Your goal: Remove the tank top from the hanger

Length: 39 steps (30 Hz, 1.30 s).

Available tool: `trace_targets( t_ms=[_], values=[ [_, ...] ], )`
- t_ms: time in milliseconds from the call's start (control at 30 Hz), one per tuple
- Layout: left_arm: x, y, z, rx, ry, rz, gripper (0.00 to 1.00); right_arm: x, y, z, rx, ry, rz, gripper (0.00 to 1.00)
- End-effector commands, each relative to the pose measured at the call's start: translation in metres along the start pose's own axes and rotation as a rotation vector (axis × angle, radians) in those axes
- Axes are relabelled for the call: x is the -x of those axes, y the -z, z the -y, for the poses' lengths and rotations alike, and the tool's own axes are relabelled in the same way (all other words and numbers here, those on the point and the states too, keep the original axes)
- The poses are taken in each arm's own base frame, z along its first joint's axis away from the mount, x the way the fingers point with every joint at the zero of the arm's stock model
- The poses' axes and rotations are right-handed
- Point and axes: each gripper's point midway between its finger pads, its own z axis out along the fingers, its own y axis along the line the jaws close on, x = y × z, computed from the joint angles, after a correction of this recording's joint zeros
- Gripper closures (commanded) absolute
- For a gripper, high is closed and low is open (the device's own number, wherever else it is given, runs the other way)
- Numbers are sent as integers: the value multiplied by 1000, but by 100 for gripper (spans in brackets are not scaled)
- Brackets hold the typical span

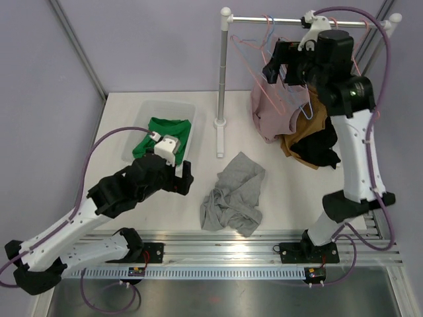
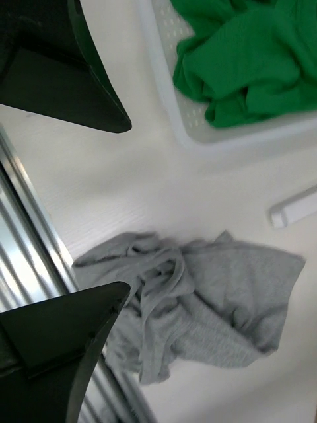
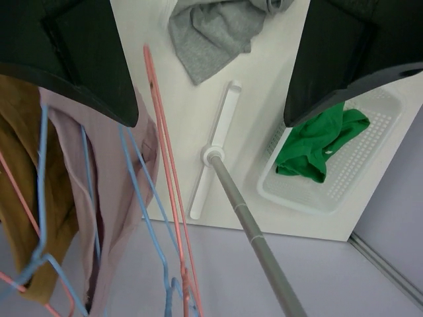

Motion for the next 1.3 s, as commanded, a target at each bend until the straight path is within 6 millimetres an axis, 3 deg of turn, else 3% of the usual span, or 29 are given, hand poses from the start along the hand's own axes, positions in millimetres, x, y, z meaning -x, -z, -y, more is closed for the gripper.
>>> trace_targets(
  t_ms=[0,33,67,100,167,233,267,300,367,400,433,467,533,733,800,833,867,967,1100,1167,1200,1267],
  values=[
    [8,-17,47,-94,59,22,1,11,79,-5,2,5,98,1],
    [4,-23,54,-92,51,9,1,9,88,-3,-6,0,120,1],
    [0,-27,70,-123,33,-5,1,-18,85,3,-19,-12,61,1],
    [-5,-33,81,-131,30,-25,1,-11,118,3,-26,-30,136,0],
    [-21,-50,107,-156,-17,-72,1,-36,148,8,-33,-59,146,0],
    [-32,-60,124,-183,-39,-106,1,-49,166,4,-4,-89,162,1],
    [-44,-73,136,-189,-60,-141,1,-67,167,7,-8,-98,134,1],
    [-50,-79,141,-194,-66,-158,1,-70,189,6,3,-107,168,1],
    [-69,-99,155,-212,-86,-211,1,-93,196,-2,63,-110,130,1],
    [-78,-107,160,-218,-94,-229,1,-96,213,-7,97,-115,161,0],
    [-81,-114,168,-241,-90,-232,1,-102,220,-15,151,-114,156,0],
    [-97,-127,171,-233,-107,-271,1,-114,219,-18,178,-114,135,1],
    [-104,-141,183,-259,-105,-275,1,-122,235,-30,257,-106,143,1],
    [-155,-187,186,-177,-146,-392,2,-147,242,-29,264,-97,74,1],
    [-169,-194,182,-141,-155,-413,16,-148,247,-32,279,-92,79,1],
    [-171,-194,180,-131,-158,-417,48,-148,247,-32,286,-87,81,1],
    [-172,-193,179,-126,-158,-417,59,-148,250,-33,292,-84,86,0],
    [-159,-182,173,-96,-152,-389,100,-148,254,-33,296,-71,101,1],
    [-109,-153,159,-45,-139,-281,100,-146,256,-30,277,-61,125,0],
    [-70,-132,149,-7,-137,-201,100,-147,256,-28,271,-60,126,1],
    [-59,-124,134,51,-164,-179,100,-147,255,-28,271,-62,125,1],
    [-17,-103,130,60,-141,-97,100,-148,254,-28,269,-64,124,1]
  ],
)
